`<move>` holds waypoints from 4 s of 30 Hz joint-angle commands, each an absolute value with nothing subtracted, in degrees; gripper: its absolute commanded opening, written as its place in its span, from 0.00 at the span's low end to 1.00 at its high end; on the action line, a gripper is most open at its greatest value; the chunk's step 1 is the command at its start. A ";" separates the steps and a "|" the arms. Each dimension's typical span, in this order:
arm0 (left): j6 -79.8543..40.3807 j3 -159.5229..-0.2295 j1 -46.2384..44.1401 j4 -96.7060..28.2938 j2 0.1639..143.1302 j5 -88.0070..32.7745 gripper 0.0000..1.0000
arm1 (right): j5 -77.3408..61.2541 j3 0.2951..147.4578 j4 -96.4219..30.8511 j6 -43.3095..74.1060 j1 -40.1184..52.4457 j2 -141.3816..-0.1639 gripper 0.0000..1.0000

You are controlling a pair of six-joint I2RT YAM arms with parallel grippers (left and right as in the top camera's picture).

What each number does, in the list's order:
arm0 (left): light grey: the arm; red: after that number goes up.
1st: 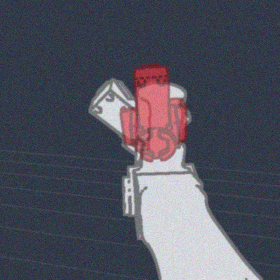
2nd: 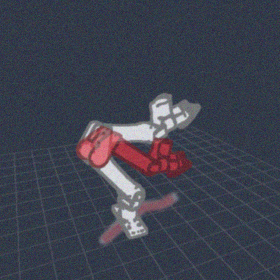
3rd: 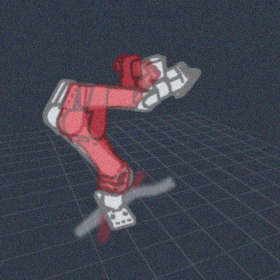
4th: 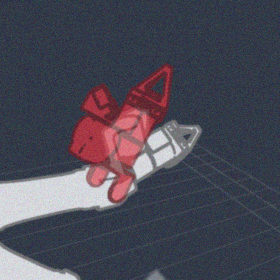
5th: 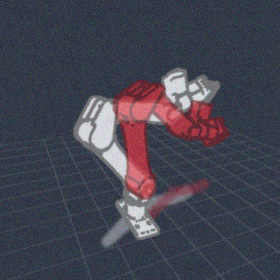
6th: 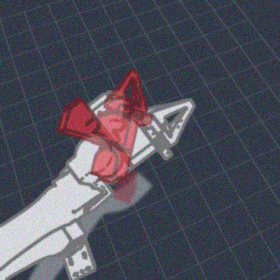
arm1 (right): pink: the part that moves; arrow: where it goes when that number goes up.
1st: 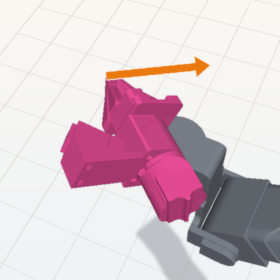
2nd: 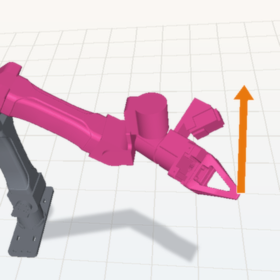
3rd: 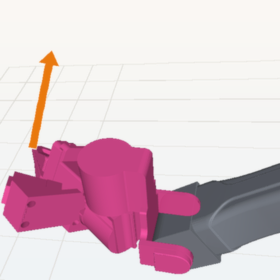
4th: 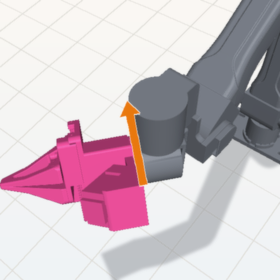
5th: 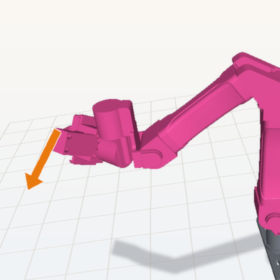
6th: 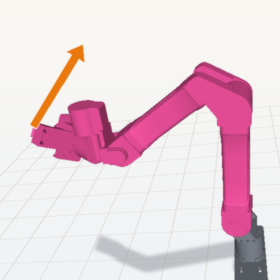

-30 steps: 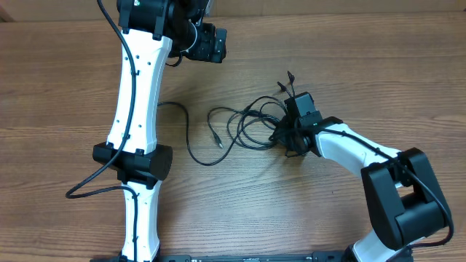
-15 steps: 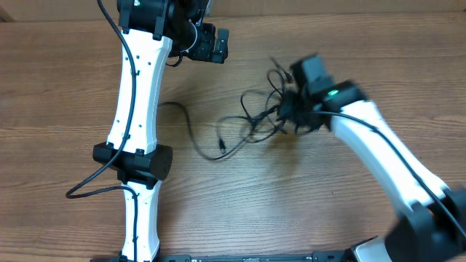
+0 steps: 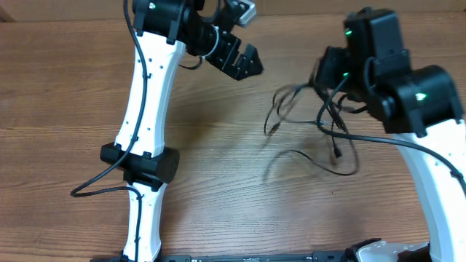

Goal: Untangle cables

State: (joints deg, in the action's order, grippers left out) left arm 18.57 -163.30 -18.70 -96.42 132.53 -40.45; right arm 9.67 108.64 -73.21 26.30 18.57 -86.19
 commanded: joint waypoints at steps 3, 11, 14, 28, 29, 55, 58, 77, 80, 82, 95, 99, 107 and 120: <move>25.45 -162.74 -20.34 -93.08 131.90 -57.74 0.87 | 11.55 110.43 -73.71 24.45 15.25 -85.97 0.04; 19.92 -162.43 -21.56 -91.15 131.90 -47.81 0.93 | 11.55 110.39 -75.48 23.99 12.97 -86.19 0.04; 13.34 -162.43 -20.47 -89.60 131.87 -40.12 0.94 | 11.31 108.25 -75.96 25.74 12.97 -87.05 0.68; 3.66 -162.45 -13.30 -90.19 131.87 -36.40 0.94 | 6.26 87.02 -71.16 41.91 12.99 -91.35 0.66; 3.66 -162.47 -13.30 -90.24 131.87 -36.40 0.94 | 5.15 85.06 -69.69 43.03 12.99 -91.35 0.65; 7.70 -162.43 -13.78 -96.01 131.87 -34.61 0.90 | -0.05 64.10 -42.11 55.70 13.37 -90.00 0.04; 8.38 -162.41 -14.74 -95.83 131.90 -34.79 0.94 | -0.05 68.38 -43.27 48.42 13.80 -86.89 0.04; 17.37 -157.21 -25.32 -84.71 131.90 -43.77 1.00 | 1.67 102.65 -64.27 27.97 13.74 -76.86 0.04; 17.34 -154.19 -25.82 -81.95 131.90 -46.09 1.00 | 1.65 103.15 -65.39 27.97 13.76 -76.86 0.04; 16.93 -150.82 -26.35 -78.65 131.90 -49.10 1.00 | 1.65 103.15 -66.00 27.97 13.74 -76.86 0.04; -0.91 -144.90 -28.45 -59.22 131.87 -61.32 0.65 | 1.85 103.18 -66.78 26.89 13.74 -76.86 0.04; -1.52 -144.44 -31.64 -59.11 131.90 -50.76 0.68 | 1.85 103.18 -66.98 26.87 13.74 -76.69 0.04; -1.74 -142.45 -37.58 -58.24 131.90 -34.76 0.68 | 1.39 103.28 -67.70 26.87 13.76 -73.12 0.04; -0.19 -128.09 -36.12 -63.46 136.53 -10.98 0.49 | -0.08 119.15 -77.71 24.03 13.76 -67.85 0.04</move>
